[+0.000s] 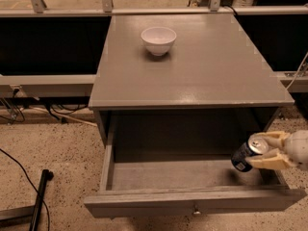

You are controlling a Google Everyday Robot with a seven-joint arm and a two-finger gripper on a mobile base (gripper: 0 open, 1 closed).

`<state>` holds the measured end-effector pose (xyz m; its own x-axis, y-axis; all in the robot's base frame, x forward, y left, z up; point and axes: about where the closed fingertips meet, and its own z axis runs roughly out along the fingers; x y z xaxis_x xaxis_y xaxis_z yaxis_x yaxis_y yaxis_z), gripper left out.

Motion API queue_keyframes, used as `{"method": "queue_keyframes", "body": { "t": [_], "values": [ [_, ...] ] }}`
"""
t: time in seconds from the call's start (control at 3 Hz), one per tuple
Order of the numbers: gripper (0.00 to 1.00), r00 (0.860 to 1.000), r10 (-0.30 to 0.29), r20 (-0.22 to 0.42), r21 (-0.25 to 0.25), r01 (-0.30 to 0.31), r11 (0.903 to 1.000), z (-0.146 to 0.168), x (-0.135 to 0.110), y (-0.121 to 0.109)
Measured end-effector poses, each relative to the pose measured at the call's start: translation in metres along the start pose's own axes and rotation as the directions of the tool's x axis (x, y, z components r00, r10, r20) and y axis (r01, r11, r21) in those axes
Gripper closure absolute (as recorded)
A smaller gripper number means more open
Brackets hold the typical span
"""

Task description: Pick pepsi can from top drawer and place on counter

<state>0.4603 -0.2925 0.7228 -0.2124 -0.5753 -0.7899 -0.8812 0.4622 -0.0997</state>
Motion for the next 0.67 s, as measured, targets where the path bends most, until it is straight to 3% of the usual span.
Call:
{"method": "queue_keyframes", "body": {
  "t": [0.33,0.67],
  "values": [
    [1.00,0.991,-0.096,0.094,0.012,0.095,0.9954,-0.057,-0.071,-0.017],
    [1.00,0.983,-0.152,0.108,-0.042,0.157,0.9867,-0.093,-0.120,-0.033]
  ]
}}
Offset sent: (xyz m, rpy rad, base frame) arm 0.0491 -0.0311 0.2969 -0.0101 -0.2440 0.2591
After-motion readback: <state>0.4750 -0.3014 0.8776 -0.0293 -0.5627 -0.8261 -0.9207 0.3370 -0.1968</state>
